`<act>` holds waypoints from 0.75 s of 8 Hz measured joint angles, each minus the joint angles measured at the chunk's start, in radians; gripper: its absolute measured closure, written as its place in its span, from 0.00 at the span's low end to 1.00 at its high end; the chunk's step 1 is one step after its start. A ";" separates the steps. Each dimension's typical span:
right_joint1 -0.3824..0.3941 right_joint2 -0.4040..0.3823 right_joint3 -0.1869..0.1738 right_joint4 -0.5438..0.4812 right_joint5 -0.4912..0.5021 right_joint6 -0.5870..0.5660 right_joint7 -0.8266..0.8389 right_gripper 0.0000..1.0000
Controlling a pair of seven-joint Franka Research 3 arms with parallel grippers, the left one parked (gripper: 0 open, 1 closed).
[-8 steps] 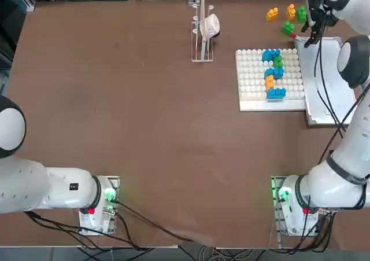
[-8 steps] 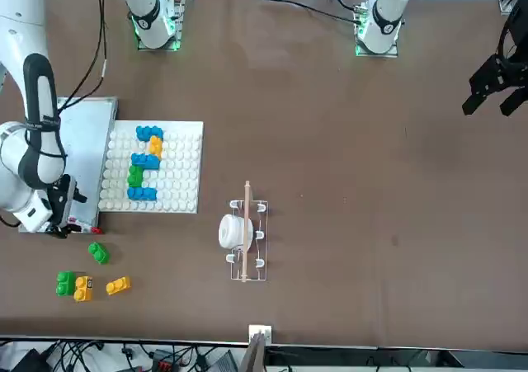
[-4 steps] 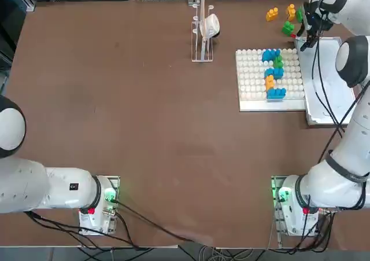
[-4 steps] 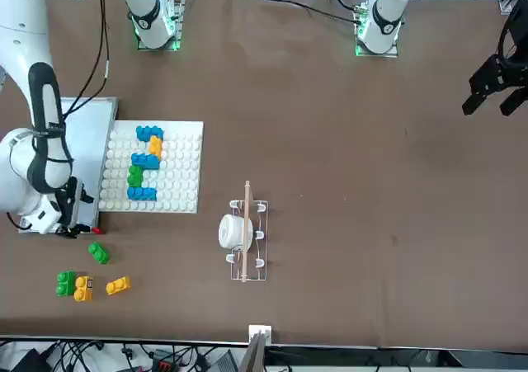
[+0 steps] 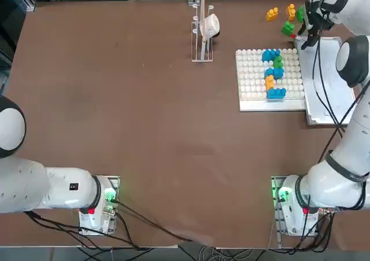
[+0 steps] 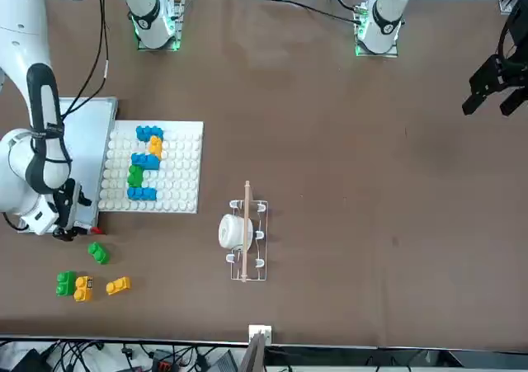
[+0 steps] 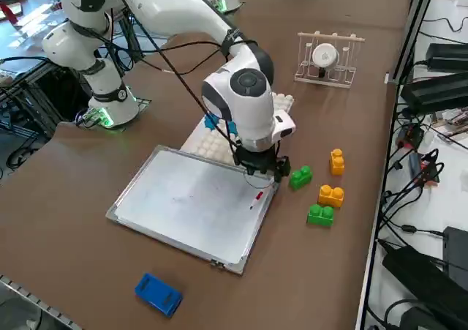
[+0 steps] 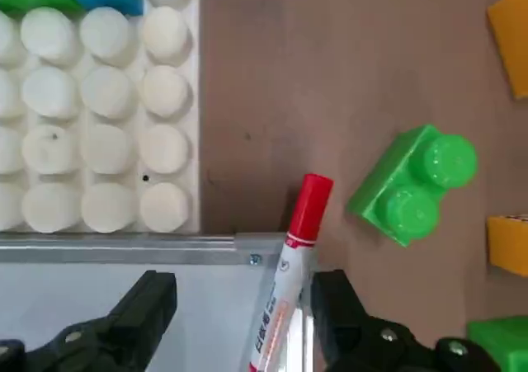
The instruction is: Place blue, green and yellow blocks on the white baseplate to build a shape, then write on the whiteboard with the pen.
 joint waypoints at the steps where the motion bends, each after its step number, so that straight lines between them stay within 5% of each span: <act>1: -0.002 0.004 0.000 0.000 0.001 0.006 0.000 0.04; 5: -0.008 0.031 0.000 0.010 0.008 0.026 0.001 0.13; 6: -0.009 0.032 0.000 0.014 0.008 0.028 0.001 0.25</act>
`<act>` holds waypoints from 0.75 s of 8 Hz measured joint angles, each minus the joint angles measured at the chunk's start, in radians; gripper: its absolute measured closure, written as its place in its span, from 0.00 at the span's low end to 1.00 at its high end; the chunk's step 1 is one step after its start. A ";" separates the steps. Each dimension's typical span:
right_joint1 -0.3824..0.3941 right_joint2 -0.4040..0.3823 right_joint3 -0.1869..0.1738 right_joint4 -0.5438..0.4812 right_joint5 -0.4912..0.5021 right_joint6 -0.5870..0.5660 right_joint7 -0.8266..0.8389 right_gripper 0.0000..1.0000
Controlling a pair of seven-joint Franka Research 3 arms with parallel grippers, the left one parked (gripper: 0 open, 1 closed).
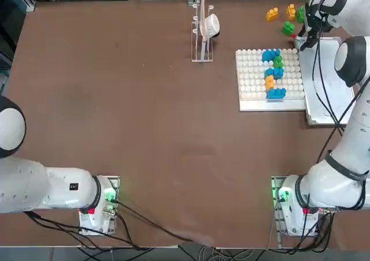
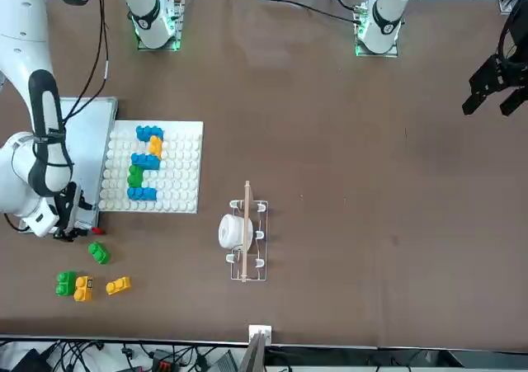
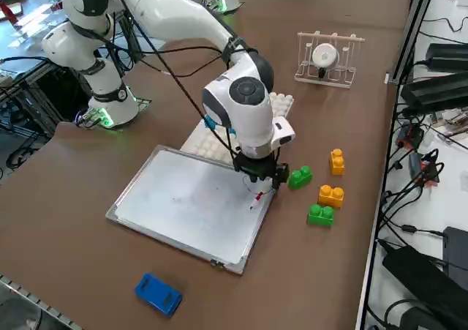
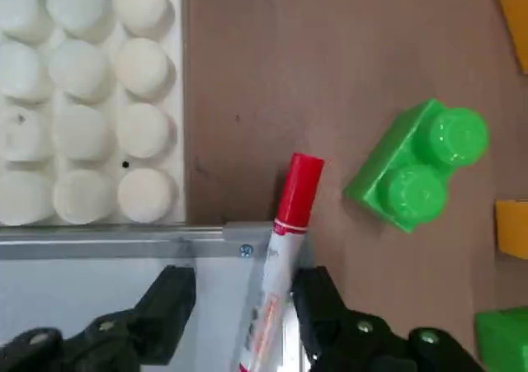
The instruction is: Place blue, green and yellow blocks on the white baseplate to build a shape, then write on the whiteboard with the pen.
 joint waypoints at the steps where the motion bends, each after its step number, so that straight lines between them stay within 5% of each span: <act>1: 0.000 0.000 0.000 0.002 0.000 0.000 0.000 0.32; 3: 0.000 0.002 0.002 0.017 0.006 0.020 0.000 0.71; 4: 0.000 0.004 0.003 0.019 0.008 0.026 0.001 0.81; 6: -0.001 0.004 0.003 0.019 0.008 0.026 0.001 0.82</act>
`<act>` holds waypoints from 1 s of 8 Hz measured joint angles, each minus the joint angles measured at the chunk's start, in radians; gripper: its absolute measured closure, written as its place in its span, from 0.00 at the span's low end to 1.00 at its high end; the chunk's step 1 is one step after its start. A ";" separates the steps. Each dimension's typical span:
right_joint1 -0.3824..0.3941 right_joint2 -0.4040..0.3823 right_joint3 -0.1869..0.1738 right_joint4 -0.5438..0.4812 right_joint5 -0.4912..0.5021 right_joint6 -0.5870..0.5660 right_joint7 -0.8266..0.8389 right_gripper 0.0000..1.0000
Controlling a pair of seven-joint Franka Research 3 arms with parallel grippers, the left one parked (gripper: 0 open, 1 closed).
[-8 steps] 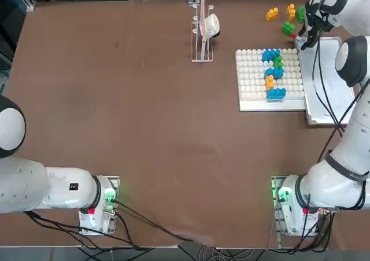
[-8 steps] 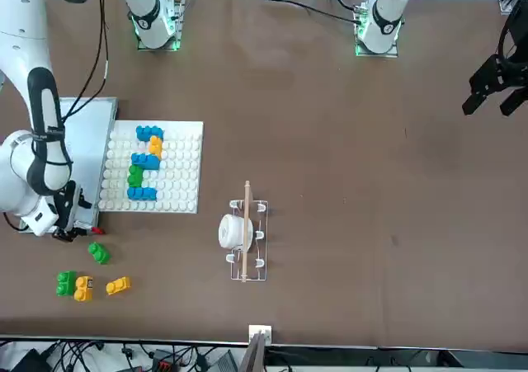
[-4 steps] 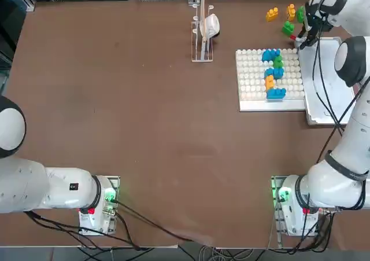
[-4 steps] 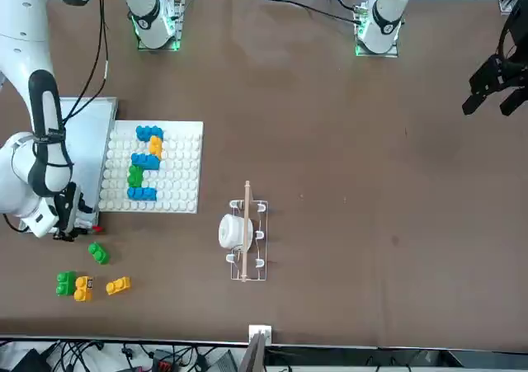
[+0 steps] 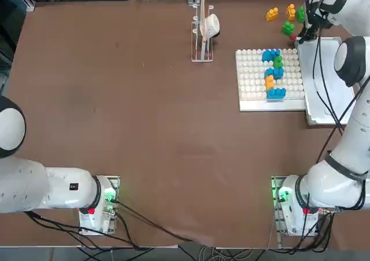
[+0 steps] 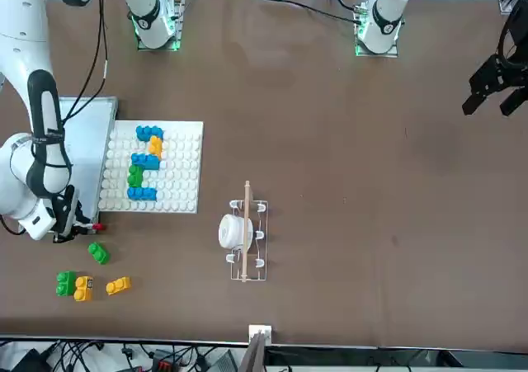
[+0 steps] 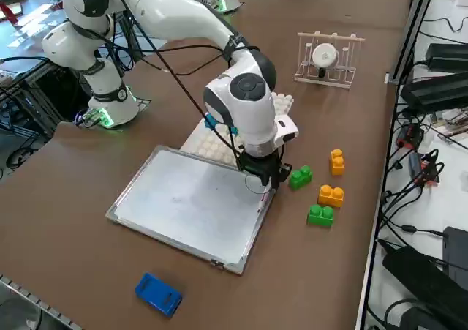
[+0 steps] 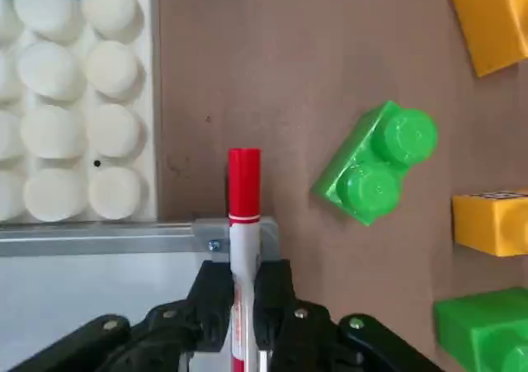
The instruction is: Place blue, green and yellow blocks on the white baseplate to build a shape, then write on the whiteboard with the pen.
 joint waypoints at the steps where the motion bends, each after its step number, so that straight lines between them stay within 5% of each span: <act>1: 0.000 0.000 0.000 0.000 0.000 0.000 0.000 0.82; 5: -0.014 -0.035 0.000 0.008 0.003 -0.053 0.007 0.82; 8: -0.052 -0.181 -0.003 0.003 0.074 -0.332 -0.013 0.82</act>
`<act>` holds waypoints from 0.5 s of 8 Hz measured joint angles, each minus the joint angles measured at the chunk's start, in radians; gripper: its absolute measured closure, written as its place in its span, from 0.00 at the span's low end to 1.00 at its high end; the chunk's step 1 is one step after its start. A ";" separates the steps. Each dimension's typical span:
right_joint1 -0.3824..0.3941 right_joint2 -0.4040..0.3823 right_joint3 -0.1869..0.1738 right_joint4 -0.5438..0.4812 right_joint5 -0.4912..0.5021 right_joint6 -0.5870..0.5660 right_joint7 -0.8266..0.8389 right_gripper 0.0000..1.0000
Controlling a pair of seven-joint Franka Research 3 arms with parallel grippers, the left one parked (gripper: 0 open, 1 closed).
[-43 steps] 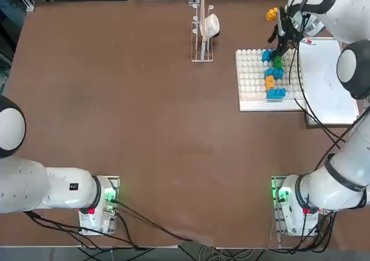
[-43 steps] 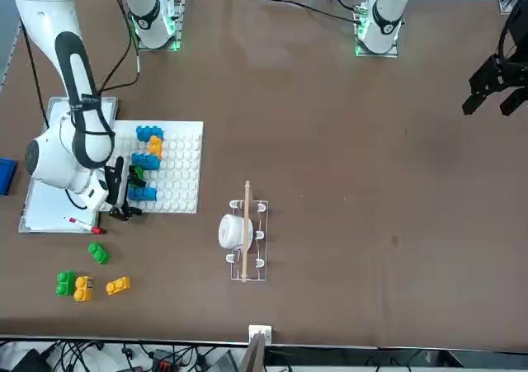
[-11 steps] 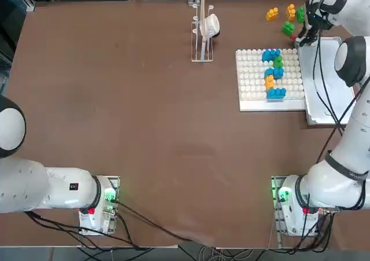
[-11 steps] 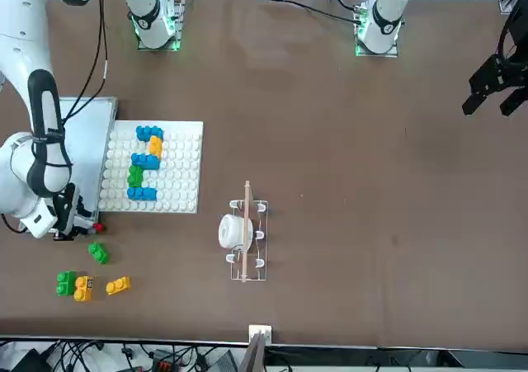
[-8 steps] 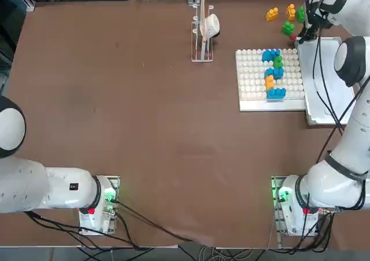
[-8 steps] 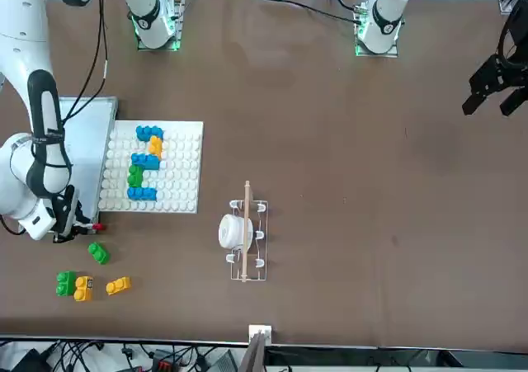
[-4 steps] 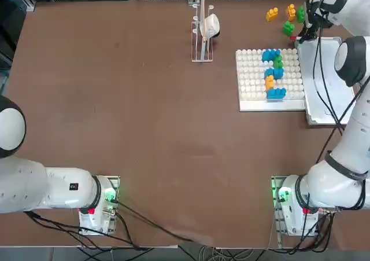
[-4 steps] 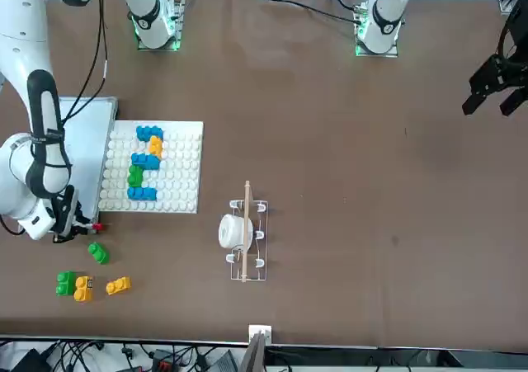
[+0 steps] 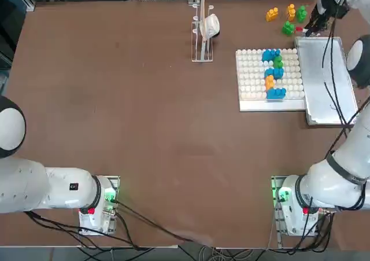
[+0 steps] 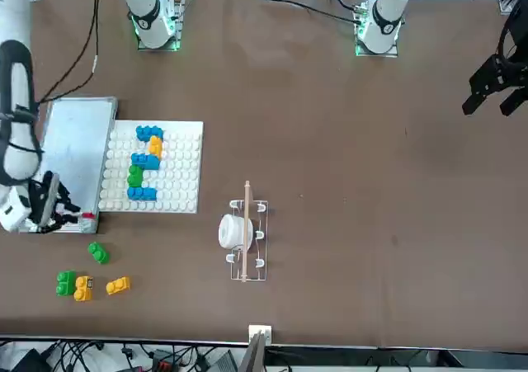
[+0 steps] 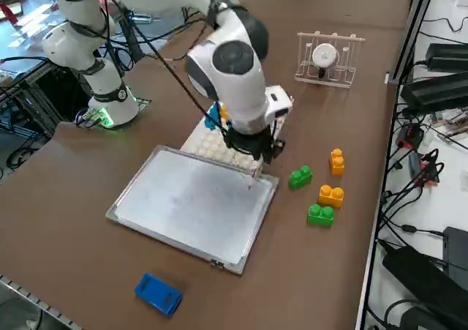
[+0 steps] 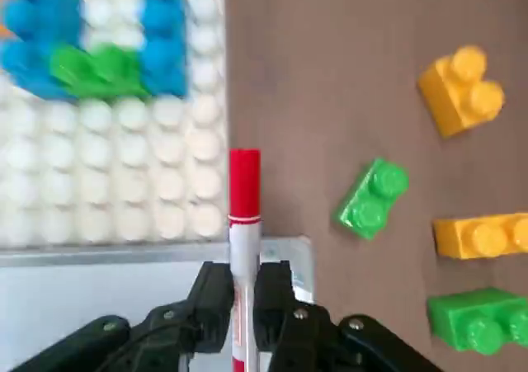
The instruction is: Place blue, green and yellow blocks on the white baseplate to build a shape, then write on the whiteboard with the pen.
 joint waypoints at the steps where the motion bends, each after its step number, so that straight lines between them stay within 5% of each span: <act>1: -0.028 -0.050 -0.001 -0.037 0.042 -0.066 -0.041 0.82; 4: -0.144 -0.135 -0.002 -0.164 0.178 -0.247 -0.246 0.82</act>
